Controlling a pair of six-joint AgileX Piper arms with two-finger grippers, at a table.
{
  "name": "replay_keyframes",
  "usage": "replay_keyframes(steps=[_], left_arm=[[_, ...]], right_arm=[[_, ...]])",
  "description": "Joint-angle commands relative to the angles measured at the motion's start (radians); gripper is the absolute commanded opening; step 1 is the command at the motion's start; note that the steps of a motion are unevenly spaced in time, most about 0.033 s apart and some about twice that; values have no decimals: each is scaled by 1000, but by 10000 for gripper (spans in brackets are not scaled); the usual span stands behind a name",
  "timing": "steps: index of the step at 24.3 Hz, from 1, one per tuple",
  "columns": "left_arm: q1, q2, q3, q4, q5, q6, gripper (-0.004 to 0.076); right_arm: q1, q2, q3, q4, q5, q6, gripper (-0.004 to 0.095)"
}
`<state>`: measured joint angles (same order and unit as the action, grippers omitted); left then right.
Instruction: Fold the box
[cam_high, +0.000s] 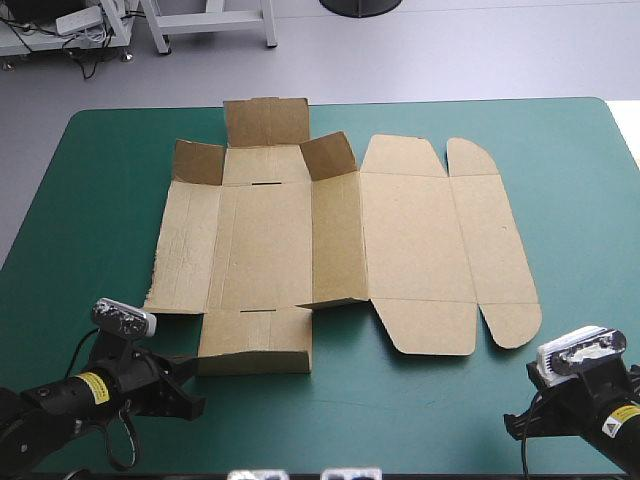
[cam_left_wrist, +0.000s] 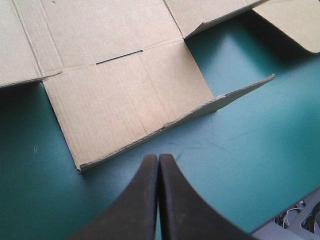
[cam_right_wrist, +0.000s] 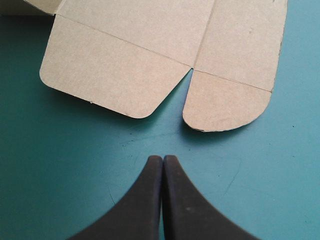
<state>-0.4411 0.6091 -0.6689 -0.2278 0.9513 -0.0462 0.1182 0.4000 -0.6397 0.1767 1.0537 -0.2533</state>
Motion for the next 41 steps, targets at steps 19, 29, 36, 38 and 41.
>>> replay_keyframes(steps=[19,29,36,38,41], left_arm=[[2,3,-24,10,-33,46,-8],[2,166,-151,46,-62,24,15],[15,361,-381,189,2,16,15],[59,417,-425,177,6,29,15],[198,495,-471,1,0,186,15]], right_arm=[[2,6,-25,11,-48,-8,-20],[2,6,-25,79,-48,-8,-20],[2,6,-25,77,-55,-27,-20],[2,6,-25,77,-55,-27,-20],[2,6,-25,79,-44,-27,-20]])
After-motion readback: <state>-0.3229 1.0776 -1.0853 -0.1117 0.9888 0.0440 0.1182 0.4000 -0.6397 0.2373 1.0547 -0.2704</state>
